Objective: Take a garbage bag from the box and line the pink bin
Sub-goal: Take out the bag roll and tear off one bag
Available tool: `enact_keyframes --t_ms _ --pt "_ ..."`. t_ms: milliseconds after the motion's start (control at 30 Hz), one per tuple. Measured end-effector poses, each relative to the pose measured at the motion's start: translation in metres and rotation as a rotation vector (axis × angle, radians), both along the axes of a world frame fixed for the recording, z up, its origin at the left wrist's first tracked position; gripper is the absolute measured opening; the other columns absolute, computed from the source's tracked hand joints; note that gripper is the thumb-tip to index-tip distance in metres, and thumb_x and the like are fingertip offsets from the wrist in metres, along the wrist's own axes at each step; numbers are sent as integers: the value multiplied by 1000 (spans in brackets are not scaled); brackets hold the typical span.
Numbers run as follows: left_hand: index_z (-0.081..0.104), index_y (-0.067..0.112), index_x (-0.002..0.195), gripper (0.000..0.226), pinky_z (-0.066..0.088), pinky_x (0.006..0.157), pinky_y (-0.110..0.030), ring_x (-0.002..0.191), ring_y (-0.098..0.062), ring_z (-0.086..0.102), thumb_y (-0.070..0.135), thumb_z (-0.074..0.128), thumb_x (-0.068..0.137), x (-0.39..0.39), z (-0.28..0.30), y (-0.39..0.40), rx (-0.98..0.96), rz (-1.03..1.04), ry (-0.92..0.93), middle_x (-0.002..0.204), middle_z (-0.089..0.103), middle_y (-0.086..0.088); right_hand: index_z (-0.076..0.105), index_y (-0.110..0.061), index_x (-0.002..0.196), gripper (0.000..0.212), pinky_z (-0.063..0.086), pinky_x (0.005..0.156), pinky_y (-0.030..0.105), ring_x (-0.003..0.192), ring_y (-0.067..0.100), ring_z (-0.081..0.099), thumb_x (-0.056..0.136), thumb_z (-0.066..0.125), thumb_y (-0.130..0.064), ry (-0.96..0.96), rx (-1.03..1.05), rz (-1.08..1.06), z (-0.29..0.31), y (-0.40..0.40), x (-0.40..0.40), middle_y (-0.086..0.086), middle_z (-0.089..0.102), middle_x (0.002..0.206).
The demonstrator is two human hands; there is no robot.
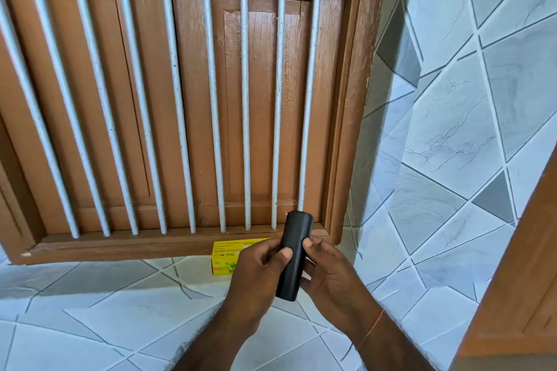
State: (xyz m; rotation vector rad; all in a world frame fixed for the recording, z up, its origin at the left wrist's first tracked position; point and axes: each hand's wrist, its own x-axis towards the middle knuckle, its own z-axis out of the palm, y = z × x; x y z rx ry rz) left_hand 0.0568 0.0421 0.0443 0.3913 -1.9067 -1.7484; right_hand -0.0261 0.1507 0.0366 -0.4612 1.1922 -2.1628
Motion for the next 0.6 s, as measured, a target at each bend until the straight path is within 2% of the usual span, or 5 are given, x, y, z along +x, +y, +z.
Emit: enact_keyframes --t_ms 200,300,367,467,600 --pt "63 24 115 37 52 70 -17 93 -9 66 20 76 81 -2 7 4 -76 150 -4 103 69 6 63 -5 120 38 49 98 53 108 32 64 84 62 -18 -57 -54 67 3 -4 7 20 68 118" --pt "63 25 113 43 47 71 -8 93 -3 61 15 80 75 -1 9 5 -218 195 -4 100 66 11 63 -7 121 35 51 93 50 100 28 69 87 61 -18 -50 -62 85 4 -3 8 20 69 115" --pt "60 36 107 47 43 70 -4 94 -2 59 12 82 73 0 8 8 -301 208 1 98 61 18 61 -7 123 38 52 93 48 96 25 71 86 62 -17 -17 -44 65 4 -4 9 19 69 116" --pt "52 48 99 50 42 72 -6 95 -1 57 14 79 76 0 6 12 -352 168 -18 99 56 25 59 -7 124 44 54 93 42 106 27 69 81 65 -16 63 5 -3 2 -7 9 16 69 118" --pt "54 46 113 43 48 89 -17 107 -2 59 15 68 87 5 8 3 -321 -3 -47 113 64 21 59 -9 125 47 52 96 43 115 32 63 80 68 -19 99 -10 3 2 -5 7 19 67 120"
